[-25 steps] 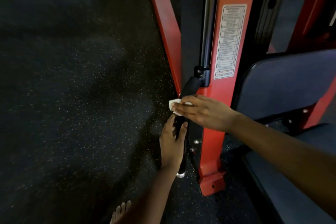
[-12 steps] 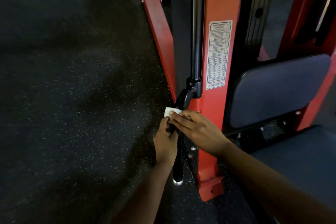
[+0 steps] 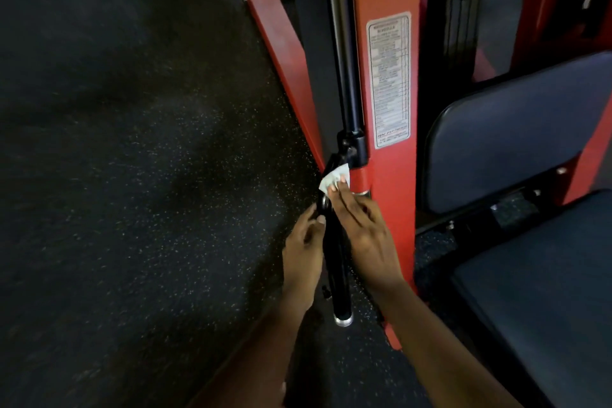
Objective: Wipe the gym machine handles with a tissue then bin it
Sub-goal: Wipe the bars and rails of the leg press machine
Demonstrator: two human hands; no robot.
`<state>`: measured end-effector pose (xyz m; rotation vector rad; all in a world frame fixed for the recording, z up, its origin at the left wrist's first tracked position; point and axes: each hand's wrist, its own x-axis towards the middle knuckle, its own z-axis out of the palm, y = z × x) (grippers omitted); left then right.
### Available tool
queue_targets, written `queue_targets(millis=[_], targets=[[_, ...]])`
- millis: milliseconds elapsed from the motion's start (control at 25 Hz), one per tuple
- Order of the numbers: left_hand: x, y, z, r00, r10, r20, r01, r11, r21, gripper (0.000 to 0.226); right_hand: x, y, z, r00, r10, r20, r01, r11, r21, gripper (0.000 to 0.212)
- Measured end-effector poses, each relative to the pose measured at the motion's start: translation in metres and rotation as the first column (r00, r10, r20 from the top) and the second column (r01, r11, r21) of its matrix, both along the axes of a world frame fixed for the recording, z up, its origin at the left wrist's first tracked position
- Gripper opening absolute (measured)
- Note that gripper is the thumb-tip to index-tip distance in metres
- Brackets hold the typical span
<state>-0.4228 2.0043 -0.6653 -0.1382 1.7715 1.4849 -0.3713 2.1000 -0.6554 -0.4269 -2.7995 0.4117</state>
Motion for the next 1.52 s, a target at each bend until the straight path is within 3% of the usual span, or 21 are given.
queue_targets(millis=[80,160,280,360,440,560,640,840,920,1000,1160,1200,1280,1400,1480,1520], targets=[[0.000,0.000,0.000,1.000,-0.007,-0.019,0.007,1.000,0.005,0.023,0.018,-0.018,-0.014,0.999,-0.030,0.021,0.031,0.998,-0.049,0.046],[0.000,0.000,0.002,0.998,-0.026,-0.061,0.026,1.000,0.004,0.039,0.046,-0.039,-0.035,0.997,-0.053,0.050,0.056,0.997,-0.059,0.048],[0.000,-0.002,0.000,0.999,-0.021,-0.045,0.021,1.000,0.010,0.047,0.085,-0.068,-0.051,0.973,-0.177,0.147,0.206,0.956,-0.211,0.083],[-0.001,-0.001,-0.002,1.000,-0.013,-0.028,0.013,1.000,-0.003,0.049,0.079,-0.071,-0.044,0.943,-0.322,0.086,0.333,0.899,-0.286,0.091],[-0.001,0.000,-0.004,0.999,-0.015,-0.043,0.014,1.000,-0.026,0.052,0.051,-0.067,-0.033,0.871,-0.489,0.036,0.467,0.806,-0.365,0.090],[0.003,-0.002,-0.012,0.995,-0.037,-0.088,0.031,0.997,-0.070,0.054,0.026,-0.081,-0.041,0.796,-0.603,0.050,0.562,0.706,-0.432,0.083],[0.007,-0.005,-0.019,0.992,-0.080,-0.101,0.070,0.993,-0.095,0.059,0.033,-0.103,-0.062,0.733,-0.675,0.082,0.636,0.637,-0.435,0.076],[0.014,-0.005,-0.030,0.996,-0.070,-0.060,0.062,0.991,-0.123,0.067,0.072,-0.129,-0.100,0.477,-0.850,0.221,0.819,0.339,-0.462,0.073],[0.016,-0.005,-0.029,0.997,-0.060,-0.041,0.055,0.992,-0.114,0.065,0.062,-0.128,-0.094,0.423,-0.857,0.295,0.838,0.246,-0.486,0.068],[0.016,-0.004,-0.025,0.998,-0.044,-0.044,0.038,0.991,-0.127,0.064,0.043,-0.122,-0.075,0.463,-0.847,0.262,0.827,0.306,-0.472,0.064],[0.016,-0.002,-0.020,0.998,-0.048,-0.051,0.040,0.989,-0.140,0.065,0.037,-0.125,-0.062,0.440,-0.898,0.016,0.821,0.395,-0.411,0.060],[0.016,-0.002,-0.019,0.998,-0.043,-0.037,0.038,0.991,-0.127,0.065,0.041,-0.129,-0.068,0.458,-0.887,0.052,0.814,0.395,-0.425,0.064],[0.015,-0.002,-0.020,0.998,-0.049,-0.033,0.045,0.992,-0.116,0.066,0.049,-0.133,-0.083,0.436,-0.870,0.229,0.823,0.283,-0.492,0.072],[0.015,-0.004,-0.021,0.998,-0.048,-0.027,0.045,0.993,-0.108,0.066,0.075,-0.142,-0.106,0.341,-0.850,0.402,0.894,0.160,-0.419,0.072],[0.014,-0.004,-0.020,0.999,-0.039,-0.020,0.037,0.992,-0.122,0.065,0.085,-0.135,-0.105,0.329,-0.832,0.448,0.898,0.128,-0.421,0.070],[0.014,-0.004,-0.018,0.999,-0.040,-0.016,0.037,0.991,-0.125,0.066,0.082,-0.130,-0.100,0.361,-0.827,0.430,0.884,0.157,-0.441,0.069]])
